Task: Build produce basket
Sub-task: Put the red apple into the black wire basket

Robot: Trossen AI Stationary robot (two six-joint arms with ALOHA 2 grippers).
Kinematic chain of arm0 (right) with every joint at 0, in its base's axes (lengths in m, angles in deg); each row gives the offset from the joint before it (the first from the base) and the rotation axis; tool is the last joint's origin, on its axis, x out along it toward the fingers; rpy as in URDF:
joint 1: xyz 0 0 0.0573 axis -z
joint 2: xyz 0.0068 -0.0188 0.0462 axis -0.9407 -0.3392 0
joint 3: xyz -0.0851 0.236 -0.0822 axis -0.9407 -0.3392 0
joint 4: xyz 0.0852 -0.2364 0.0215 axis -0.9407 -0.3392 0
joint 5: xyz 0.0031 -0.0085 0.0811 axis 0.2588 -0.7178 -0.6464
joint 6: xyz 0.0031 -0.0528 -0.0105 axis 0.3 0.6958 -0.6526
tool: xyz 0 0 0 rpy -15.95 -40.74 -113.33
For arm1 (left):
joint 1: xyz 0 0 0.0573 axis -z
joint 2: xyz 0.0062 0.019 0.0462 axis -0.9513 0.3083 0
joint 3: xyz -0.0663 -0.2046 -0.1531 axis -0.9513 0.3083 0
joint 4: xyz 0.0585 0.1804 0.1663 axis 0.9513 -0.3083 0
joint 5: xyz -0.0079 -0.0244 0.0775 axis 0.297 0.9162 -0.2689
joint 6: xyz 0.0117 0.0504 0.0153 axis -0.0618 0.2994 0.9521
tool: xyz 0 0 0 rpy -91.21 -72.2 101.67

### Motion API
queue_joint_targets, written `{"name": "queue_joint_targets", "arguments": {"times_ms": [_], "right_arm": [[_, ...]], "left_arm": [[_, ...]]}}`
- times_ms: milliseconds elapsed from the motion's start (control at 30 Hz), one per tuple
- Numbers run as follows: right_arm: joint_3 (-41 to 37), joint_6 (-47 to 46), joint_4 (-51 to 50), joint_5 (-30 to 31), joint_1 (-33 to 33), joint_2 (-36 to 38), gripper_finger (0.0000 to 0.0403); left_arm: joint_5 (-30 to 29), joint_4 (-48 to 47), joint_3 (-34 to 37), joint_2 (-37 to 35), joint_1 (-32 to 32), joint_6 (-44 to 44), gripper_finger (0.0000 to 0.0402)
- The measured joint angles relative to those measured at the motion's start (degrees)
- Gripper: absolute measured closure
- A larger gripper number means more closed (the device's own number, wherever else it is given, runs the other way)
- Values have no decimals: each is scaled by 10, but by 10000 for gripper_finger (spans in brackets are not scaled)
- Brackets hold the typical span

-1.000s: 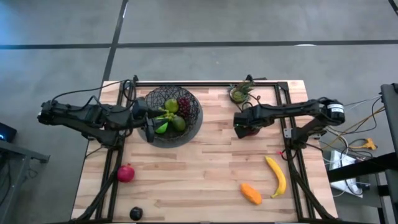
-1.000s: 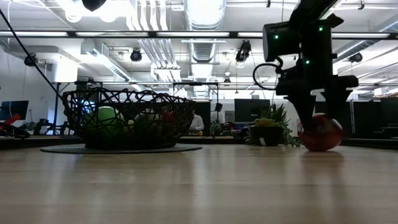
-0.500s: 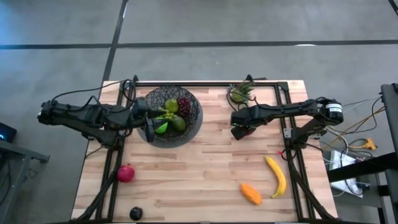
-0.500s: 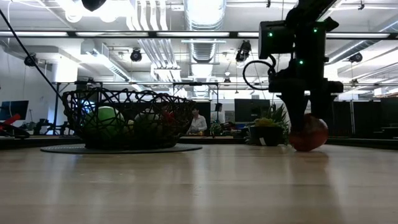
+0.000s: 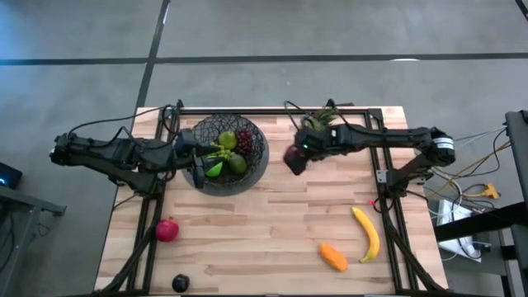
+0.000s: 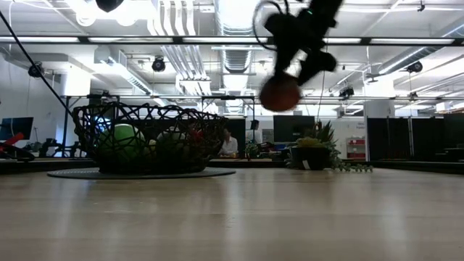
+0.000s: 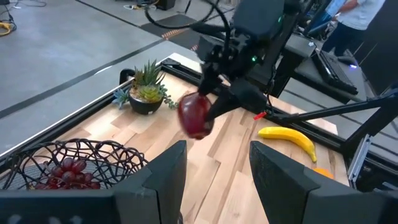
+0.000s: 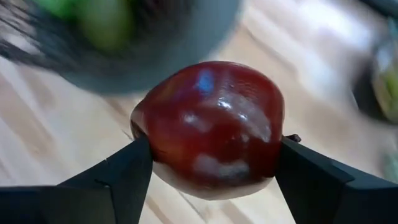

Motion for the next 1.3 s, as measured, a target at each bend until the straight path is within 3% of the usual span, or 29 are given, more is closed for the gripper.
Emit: {"name": "queue_joint_targets", "arguments": {"times_ms": [133, 400, 533, 700, 967, 1300], "right_arm": [[105, 55, 21, 10, 0, -61, 120], [340, 211, 7, 23, 0, -266, 120], [458, 266, -55, 51, 0, -374, 120], [596, 296, -175, 136, -1, -485, 120], [555, 308, -165, 150, -2, -493, 103], [553, 342, -148, 152, -6, -489, 40]], "left_arm": [[0, 21, -1, -5, 0, 1, 243], [0, 21, -17, -32, 0, 1, 243], [0, 20, -15, -54, 0, 1, 243], [0, 21, -12, -73, 0, 1, 243], [-1, 16, -11, -74, 0, 4, 243], [-5, 16, -10, -66, 0, 17, 243]]}}
